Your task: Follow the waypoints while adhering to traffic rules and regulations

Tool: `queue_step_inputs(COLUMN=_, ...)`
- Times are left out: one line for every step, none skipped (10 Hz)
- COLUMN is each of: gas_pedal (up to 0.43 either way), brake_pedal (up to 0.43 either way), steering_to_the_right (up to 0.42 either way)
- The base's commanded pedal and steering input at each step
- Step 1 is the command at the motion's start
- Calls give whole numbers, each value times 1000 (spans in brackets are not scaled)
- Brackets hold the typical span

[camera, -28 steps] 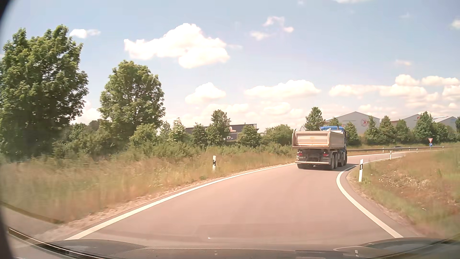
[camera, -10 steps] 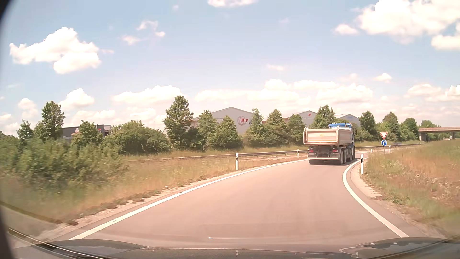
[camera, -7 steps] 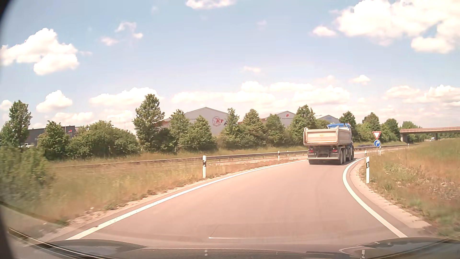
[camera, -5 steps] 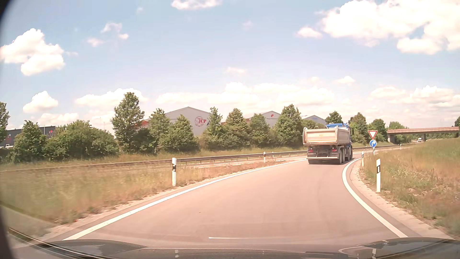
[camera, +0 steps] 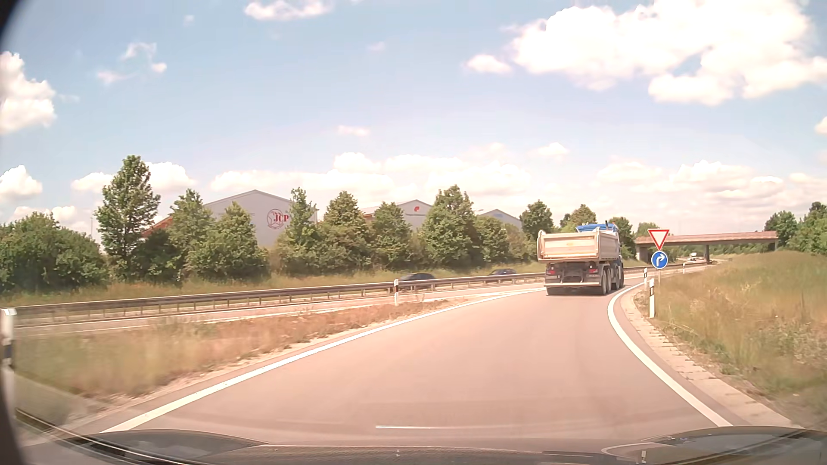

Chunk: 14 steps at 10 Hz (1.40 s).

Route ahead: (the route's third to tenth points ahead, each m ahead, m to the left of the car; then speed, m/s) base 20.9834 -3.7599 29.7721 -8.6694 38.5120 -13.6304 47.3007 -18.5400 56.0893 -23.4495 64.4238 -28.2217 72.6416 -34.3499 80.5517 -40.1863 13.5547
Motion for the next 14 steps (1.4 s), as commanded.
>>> queue_step_inputs(gas_pedal=189, brake_pedal=12, steering_to_the_right=107)
queue_step_inputs(gas_pedal=189, brake_pedal=12, steering_to_the_right=107)
queue_step_inputs(gas_pedal=189, brake_pedal=12, steering_to_the_right=107)
queue_step_inputs(gas_pedal=189, brake_pedal=12, steering_to_the_right=106)
queue_step_inputs(gas_pedal=209, brake_pedal=12, steering_to_the_right=104)
queue_step_inputs(gas_pedal=209, brake_pedal=12, steering_to_the_right=102)
queue_step_inputs(gas_pedal=209, brake_pedal=12, steering_to_the_right=101)
queue_step_inputs(gas_pedal=209, brake_pedal=12, steering_to_the_right=101)
queue_step_inputs(gas_pedal=209, brake_pedal=12, steering_to_the_right=101)
queue_step_inputs(gas_pedal=209, brake_pedal=12, steering_to_the_right=97)
queue_step_inputs(gas_pedal=228, brake_pedal=12, steering_to_the_right=94)
queue_step_inputs(gas_pedal=228, brake_pedal=12, steering_to_the_right=91)
queue_step_inputs(gas_pedal=228, brake_pedal=12, steering_to_the_right=90)
queue_step_inputs(gas_pedal=240, brake_pedal=12, steering_to_the_right=89)
